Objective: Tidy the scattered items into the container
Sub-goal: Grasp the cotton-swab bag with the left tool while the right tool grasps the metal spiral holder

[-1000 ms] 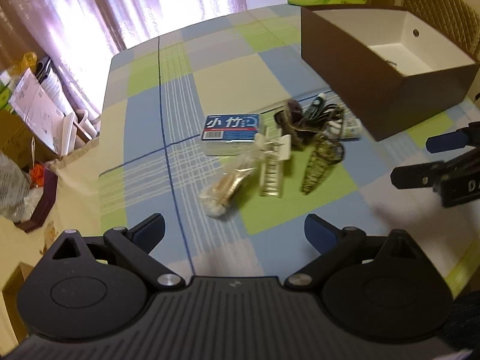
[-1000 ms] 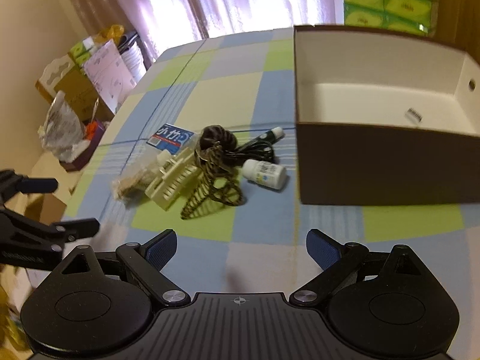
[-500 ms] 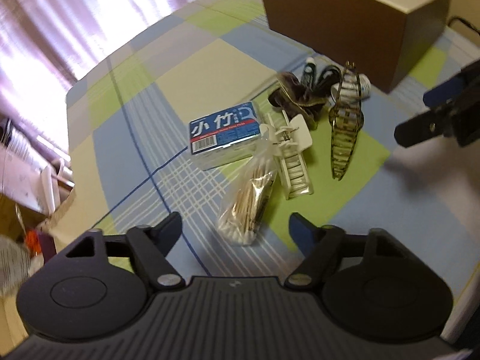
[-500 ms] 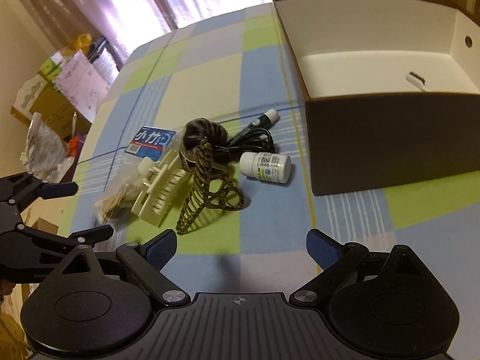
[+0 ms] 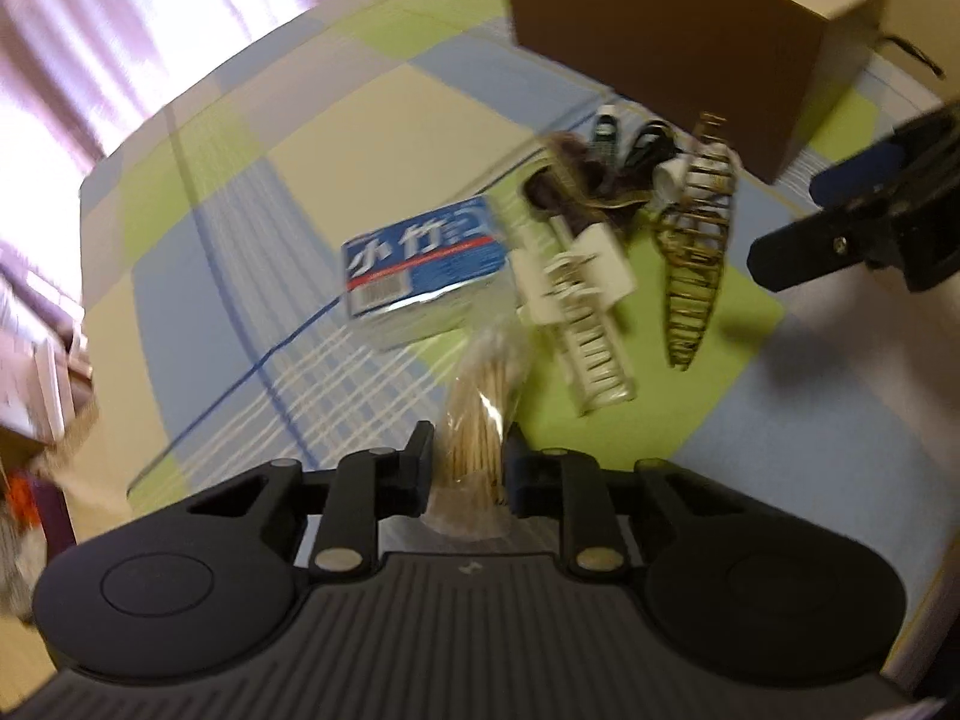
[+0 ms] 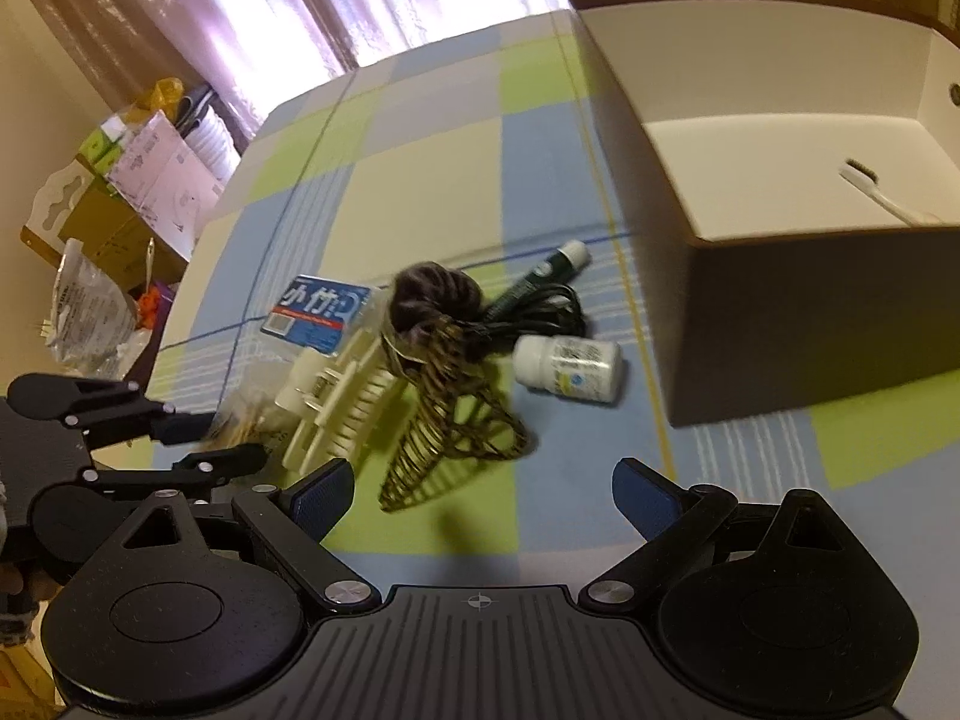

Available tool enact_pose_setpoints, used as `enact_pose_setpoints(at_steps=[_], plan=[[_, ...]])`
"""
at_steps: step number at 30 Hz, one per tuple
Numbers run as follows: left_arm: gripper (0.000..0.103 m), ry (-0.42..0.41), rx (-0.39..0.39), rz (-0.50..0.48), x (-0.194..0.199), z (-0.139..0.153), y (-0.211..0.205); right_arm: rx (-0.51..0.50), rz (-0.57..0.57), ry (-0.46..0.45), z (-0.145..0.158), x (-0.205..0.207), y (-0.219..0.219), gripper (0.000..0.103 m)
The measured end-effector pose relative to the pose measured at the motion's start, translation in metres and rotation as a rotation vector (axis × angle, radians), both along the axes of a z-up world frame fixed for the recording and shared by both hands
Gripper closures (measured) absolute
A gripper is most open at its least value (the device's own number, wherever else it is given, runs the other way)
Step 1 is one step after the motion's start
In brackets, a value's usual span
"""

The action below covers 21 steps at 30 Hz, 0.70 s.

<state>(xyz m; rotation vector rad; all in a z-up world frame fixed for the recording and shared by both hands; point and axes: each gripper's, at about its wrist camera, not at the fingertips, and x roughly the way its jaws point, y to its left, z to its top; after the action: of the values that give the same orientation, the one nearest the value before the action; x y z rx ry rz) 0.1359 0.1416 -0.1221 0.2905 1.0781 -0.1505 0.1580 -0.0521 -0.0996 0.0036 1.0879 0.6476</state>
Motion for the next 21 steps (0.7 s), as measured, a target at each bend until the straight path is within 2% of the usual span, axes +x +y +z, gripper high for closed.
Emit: enact_pose_setpoints(at_steps=[5, 10, 11, 12, 15, 17, 21], plan=[[0.084, 0.020, -0.064, 0.117, -0.006, 0.004, 0.025, -0.013, 0.010, -0.036, -0.007, 0.001, 0.020, 0.006], [0.084, 0.027, -0.101, 0.173, -0.012, 0.004, 0.033, -0.018, -0.030, -0.076, -0.016, 0.009, 0.033, 0.006], [0.084, 0.027, -0.105, 0.179, -0.012, 0.004, 0.034, -0.021, -0.026, -0.079, -0.018, 0.011, 0.035, 0.021], [0.084, 0.027, -0.107, 0.184, -0.012, 0.004, 0.034, -0.018, -0.015, -0.079, -0.021, 0.013, 0.037, 0.032], [0.084, 0.030, -0.118, 0.196, -0.011, 0.005, 0.034, -0.039, -0.009, -0.052, -0.031, 0.018, 0.040, 0.034], [0.084, 0.032, -0.126, 0.202, -0.011, 0.005, 0.033, -0.035, 0.004, -0.048, -0.035, 0.017, 0.036, 0.042], [0.085, 0.037, -0.134, 0.202, -0.011, 0.005, 0.029, -0.037, 0.074, -0.061, -0.034, 0.012, 0.031, 0.042]])
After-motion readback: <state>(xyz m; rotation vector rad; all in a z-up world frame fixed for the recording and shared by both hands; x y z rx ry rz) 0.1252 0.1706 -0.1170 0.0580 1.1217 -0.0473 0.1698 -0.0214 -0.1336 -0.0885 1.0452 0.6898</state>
